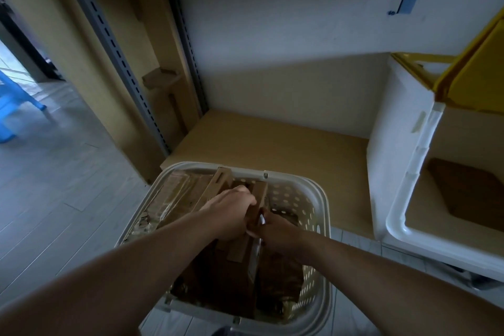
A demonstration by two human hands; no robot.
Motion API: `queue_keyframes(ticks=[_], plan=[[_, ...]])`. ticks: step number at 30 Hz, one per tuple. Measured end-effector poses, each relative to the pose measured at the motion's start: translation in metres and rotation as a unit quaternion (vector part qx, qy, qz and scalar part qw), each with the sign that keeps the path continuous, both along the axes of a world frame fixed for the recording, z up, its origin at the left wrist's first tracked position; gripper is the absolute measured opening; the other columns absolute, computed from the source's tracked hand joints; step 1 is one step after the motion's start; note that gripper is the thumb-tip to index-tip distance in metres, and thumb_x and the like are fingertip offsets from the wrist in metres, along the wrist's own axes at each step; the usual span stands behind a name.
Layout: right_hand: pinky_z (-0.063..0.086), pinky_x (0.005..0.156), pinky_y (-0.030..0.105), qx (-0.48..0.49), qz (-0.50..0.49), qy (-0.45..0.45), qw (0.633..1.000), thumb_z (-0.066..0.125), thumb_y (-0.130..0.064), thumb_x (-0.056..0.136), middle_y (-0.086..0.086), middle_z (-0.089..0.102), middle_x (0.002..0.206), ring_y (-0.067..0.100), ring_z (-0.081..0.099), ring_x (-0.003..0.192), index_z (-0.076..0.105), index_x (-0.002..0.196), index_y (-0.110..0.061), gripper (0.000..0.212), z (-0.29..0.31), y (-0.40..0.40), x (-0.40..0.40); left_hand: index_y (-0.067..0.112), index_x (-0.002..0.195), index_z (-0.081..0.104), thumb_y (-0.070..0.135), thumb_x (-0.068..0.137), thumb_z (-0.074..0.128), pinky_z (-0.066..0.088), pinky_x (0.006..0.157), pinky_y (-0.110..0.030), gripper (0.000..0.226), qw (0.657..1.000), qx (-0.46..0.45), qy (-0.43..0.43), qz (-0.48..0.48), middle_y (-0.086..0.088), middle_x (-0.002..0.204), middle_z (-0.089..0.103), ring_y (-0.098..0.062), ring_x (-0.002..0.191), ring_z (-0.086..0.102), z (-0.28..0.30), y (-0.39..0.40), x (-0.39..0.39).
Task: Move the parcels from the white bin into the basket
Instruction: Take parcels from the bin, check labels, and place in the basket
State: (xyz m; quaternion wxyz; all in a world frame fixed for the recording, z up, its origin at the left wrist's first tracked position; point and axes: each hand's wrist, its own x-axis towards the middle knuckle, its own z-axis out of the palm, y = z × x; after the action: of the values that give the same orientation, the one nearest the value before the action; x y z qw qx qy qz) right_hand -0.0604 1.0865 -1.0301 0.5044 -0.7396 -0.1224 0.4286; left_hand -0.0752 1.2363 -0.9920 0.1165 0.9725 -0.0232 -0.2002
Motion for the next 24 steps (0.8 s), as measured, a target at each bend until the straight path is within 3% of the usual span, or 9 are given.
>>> queue_keyframes(ticks=[2, 4, 6, 8, 11, 14, 18, 21, 24], plan=[[0.045, 0.070, 0.011, -0.026, 0.012, -0.034, 0.999, 0.054, -0.014, 0.106, -0.010, 0.062, 0.104, 0.000, 0.057, 0.093, 0.054, 0.114, -0.027, 0.016, 0.004, -0.004, 0.002, 0.024, 0.124, 0.066, 0.030, 0.097, 0.058, 0.049, 0.102, -0.040, 0.029, 1.000, 0.015, -0.008, -0.006, 0.003, 0.133, 0.057, -0.016, 0.118, 0.056, 0.004, -0.003, 0.002], [0.050, 0.079, 0.018, -0.063, 0.022, -0.077, 0.995, 0.054, -0.026, 0.105, -0.006, 0.066, 0.106, 0.005, 0.060, 0.096, 0.061, 0.116, -0.023, 0.013, 0.011, -0.008, 0.003, 0.024, 0.122, 0.066, 0.032, 0.099, 0.052, 0.048, 0.100, -0.038, 0.029, 0.999, 0.023, -0.028, -0.001, 0.003, 0.129, 0.061, -0.016, 0.117, 0.057, 0.011, -0.006, 0.002], [0.052, 0.097, 0.036, -0.118, 0.030, -0.129, 0.984, 0.053, -0.047, 0.100, 0.003, 0.067, 0.127, 0.019, 0.063, 0.114, 0.059, 0.134, -0.021, 0.043, 0.018, -0.017, 0.005, 0.023, 0.121, 0.066, 0.027, 0.100, 0.047, 0.048, 0.098, -0.036, 0.029, 0.997, 0.028, -0.073, 0.006, 0.002, 0.126, 0.062, -0.017, 0.116, 0.058, 0.022, -0.011, 0.003], [0.048, 0.104, 0.041, -0.144, 0.029, -0.172, 0.974, 0.054, -0.054, 0.096, 0.005, 0.059, 0.144, 0.026, 0.057, 0.131, 0.045, 0.150, -0.023, 0.064, 0.034, -0.032, 0.005, 0.024, 0.121, 0.067, 0.020, 0.099, 0.047, 0.051, 0.097, -0.035, 0.030, 0.989, 0.007, -0.144, 0.002, 0.005, 0.122, 0.063, -0.016, 0.114, 0.060, 0.035, -0.018, 0.004], [0.051, 0.107, 0.040, -0.052, 0.010, -0.190, 0.980, 0.072, -0.038, 0.092, -0.001, 0.061, 0.141, 0.021, 0.058, 0.132, 0.048, 0.147, -0.027, 0.061, 0.065, -0.065, -0.003, 0.024, 0.119, 0.070, 0.016, 0.097, 0.053, 0.053, 0.094, -0.025, 0.029, 0.962, -0.085, -0.259, -0.012, 0.011, 0.117, 0.066, -0.005, 0.107, 0.062, 0.055, -0.034, 0.004], [0.053, 0.099, 0.021, 0.018, -0.022, -0.188, 0.982, 0.080, -0.017, 0.089, -0.013, 0.063, 0.130, 0.008, 0.061, 0.127, 0.055, 0.143, -0.025, 0.060, 0.092, -0.105, -0.016, 0.020, 0.120, 0.072, 0.008, 0.096, 0.058, 0.043, 0.086, -0.003, 0.030, 0.917, -0.189, -0.347, -0.045, 0.016, 0.112, 0.067, 0.006, 0.104, 0.060, 0.079, -0.056, -0.002], [0.058, 0.099, 0.033, 0.083, -0.095, -0.222, 0.967, 0.078, -0.007, 0.089, -0.002, 0.068, 0.124, 0.007, 0.066, 0.118, 0.061, 0.135, -0.021, 0.051, 0.115, -0.158, -0.025, 0.017, 0.120, 0.071, 0.002, 0.095, 0.061, 0.049, 0.084, -0.009, 0.031, 0.867, -0.304, -0.383, -0.094, 0.014, 0.111, 0.069, 0.001, 0.108, 0.065, 0.100, -0.094, -0.013], [0.059, 0.094, 0.033, 0.122, -0.153, -0.246, 0.949, 0.076, -0.004, 0.089, 0.003, 0.071, 0.119, 0.016, 0.070, 0.113, 0.063, 0.133, -0.019, 0.049, 0.127, -0.194, -0.027, 0.017, 0.123, 0.070, 0.000, 0.095, 0.062, 0.054, 0.085, -0.015, 0.034, 0.860, -0.358, -0.353, -0.093, 0.014, 0.112, 0.071, -0.003, 0.108, 0.067, 0.100, -0.127, -0.015], [0.061, 0.092, 0.036, 0.135, -0.211, -0.250, 0.935, 0.076, -0.012, 0.081, 0.003, 0.073, 0.117, 0.018, 0.072, 0.108, 0.064, 0.131, -0.020, 0.052, 0.130, -0.227, -0.027, 0.019, 0.126, 0.068, 0.005, 0.095, 0.059, 0.054, 0.090, -0.017, 0.035, 0.852, -0.399, -0.320, -0.108, 0.014, 0.116, 0.072, -0.004, 0.111, 0.068, 0.098, -0.158, -0.014]])
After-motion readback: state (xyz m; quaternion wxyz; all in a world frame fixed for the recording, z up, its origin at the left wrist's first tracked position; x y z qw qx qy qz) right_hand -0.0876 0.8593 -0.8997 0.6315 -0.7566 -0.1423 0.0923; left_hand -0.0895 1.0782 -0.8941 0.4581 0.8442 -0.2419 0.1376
